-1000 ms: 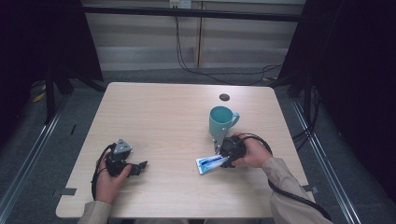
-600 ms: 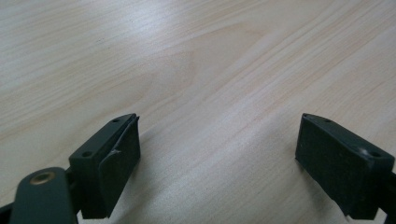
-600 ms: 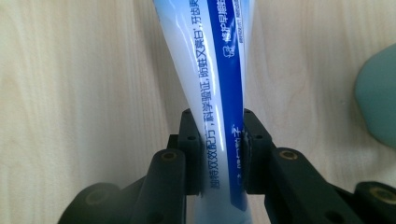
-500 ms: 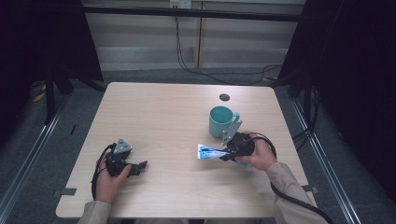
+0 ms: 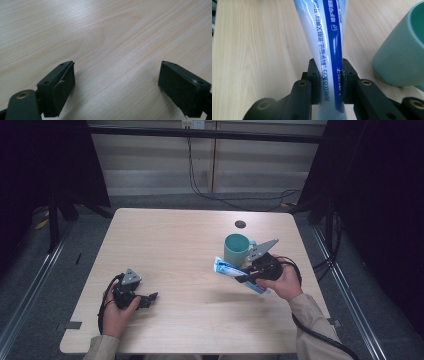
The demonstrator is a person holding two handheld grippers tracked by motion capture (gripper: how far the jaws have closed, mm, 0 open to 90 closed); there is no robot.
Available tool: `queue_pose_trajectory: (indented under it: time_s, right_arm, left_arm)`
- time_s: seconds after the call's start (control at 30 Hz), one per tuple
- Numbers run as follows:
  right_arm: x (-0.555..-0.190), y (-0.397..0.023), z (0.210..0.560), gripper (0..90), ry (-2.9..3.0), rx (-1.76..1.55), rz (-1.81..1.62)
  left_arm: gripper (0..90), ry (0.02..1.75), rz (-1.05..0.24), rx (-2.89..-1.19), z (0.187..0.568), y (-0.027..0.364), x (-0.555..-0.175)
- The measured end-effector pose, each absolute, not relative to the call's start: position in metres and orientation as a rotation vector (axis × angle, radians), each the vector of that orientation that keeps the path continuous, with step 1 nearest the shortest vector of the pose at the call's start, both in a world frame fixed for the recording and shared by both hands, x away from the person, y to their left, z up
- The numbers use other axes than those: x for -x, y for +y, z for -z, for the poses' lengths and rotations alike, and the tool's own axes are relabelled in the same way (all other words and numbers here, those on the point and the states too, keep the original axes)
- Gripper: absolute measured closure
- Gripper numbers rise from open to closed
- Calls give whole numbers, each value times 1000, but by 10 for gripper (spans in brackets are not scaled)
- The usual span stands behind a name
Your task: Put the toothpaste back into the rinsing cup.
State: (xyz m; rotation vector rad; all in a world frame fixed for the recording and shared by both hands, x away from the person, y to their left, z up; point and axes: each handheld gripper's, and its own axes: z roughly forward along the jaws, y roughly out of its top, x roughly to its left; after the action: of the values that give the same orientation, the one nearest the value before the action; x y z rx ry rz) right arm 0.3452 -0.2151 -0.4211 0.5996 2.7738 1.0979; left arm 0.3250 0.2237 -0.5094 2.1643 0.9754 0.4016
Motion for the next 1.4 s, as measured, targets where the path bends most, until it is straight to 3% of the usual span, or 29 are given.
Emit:
queue_pose_trajectory:
  time_s: [0.7, 1.4]
  right_arm:
    - [-349, -229, 401, 748, 2545, -860, -1468]
    - [-359, -229, 380, 747, 2447, -914, -1595]
  left_arm:
    - [137, 976, -401, -2165, 509, 224, -325]
    - [137, 975, -402, -2164, 509, 224, -325]
